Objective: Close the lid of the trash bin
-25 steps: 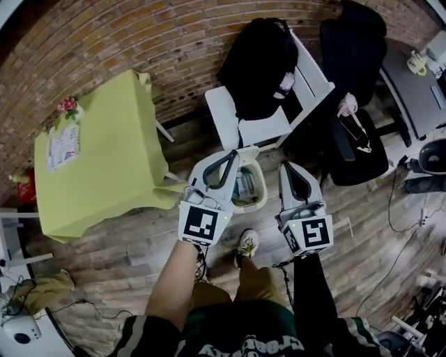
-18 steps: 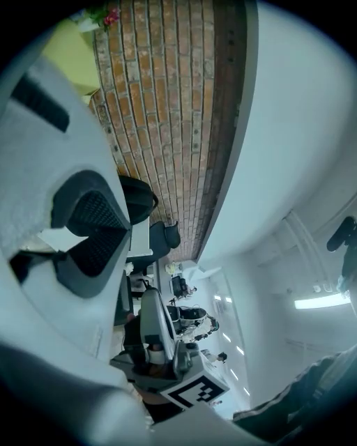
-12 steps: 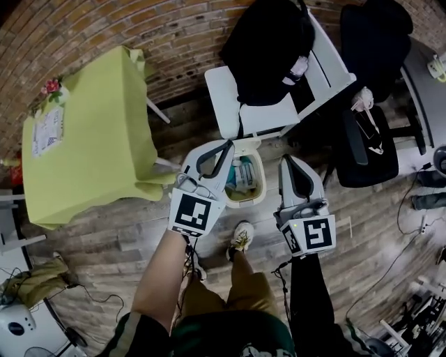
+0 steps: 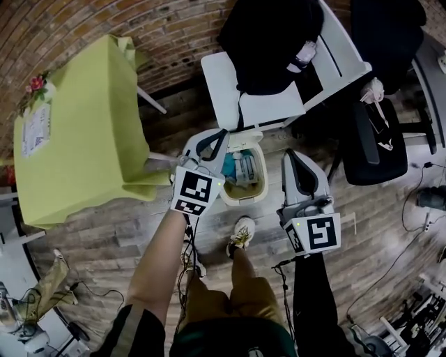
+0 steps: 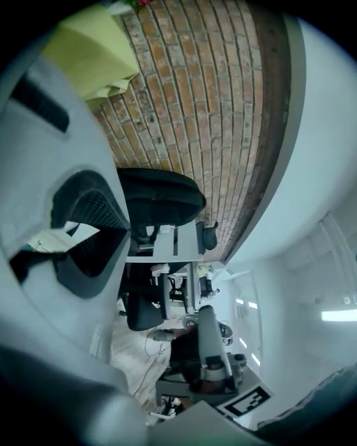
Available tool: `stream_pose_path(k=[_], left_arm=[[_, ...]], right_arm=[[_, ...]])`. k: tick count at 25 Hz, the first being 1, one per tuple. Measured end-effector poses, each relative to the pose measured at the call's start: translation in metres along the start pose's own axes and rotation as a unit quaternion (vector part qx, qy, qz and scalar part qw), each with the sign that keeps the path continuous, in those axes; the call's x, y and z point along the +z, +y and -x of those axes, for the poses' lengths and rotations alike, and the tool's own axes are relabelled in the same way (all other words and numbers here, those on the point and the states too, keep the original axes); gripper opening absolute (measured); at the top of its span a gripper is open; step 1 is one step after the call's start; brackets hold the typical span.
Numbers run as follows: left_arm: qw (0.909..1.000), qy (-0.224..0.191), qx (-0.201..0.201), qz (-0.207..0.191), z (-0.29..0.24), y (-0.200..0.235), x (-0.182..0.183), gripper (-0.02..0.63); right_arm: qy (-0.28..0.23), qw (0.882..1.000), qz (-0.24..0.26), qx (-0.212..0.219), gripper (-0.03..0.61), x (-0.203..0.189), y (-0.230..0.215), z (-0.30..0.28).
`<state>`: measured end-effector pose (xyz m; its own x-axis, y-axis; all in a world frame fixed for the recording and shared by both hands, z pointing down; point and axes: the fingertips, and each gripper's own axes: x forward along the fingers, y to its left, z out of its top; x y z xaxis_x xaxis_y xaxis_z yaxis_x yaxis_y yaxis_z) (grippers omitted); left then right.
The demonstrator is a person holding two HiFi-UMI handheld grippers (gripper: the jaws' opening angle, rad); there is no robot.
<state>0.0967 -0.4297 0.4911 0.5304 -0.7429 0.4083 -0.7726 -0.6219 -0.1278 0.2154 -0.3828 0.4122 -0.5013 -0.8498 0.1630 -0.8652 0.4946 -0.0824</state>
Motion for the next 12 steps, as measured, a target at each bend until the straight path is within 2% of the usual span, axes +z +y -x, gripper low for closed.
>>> stream_pose_path(k=[5,12], left_arm=[[0.9981,0.059,-0.011,0.011,-0.041,-0.002,-0.053,0.008],[0.9932,0.113,-0.017,0.018,-0.073,-0.003,-0.088,0.008]], right_arm=[[0.006,1.0,-0.008,-0.001,0.014,-0.014,-0.011,-0.001],[0.013,1.0,-0.02,-0.002,0.014,-0.031,-0.02,0.0]])
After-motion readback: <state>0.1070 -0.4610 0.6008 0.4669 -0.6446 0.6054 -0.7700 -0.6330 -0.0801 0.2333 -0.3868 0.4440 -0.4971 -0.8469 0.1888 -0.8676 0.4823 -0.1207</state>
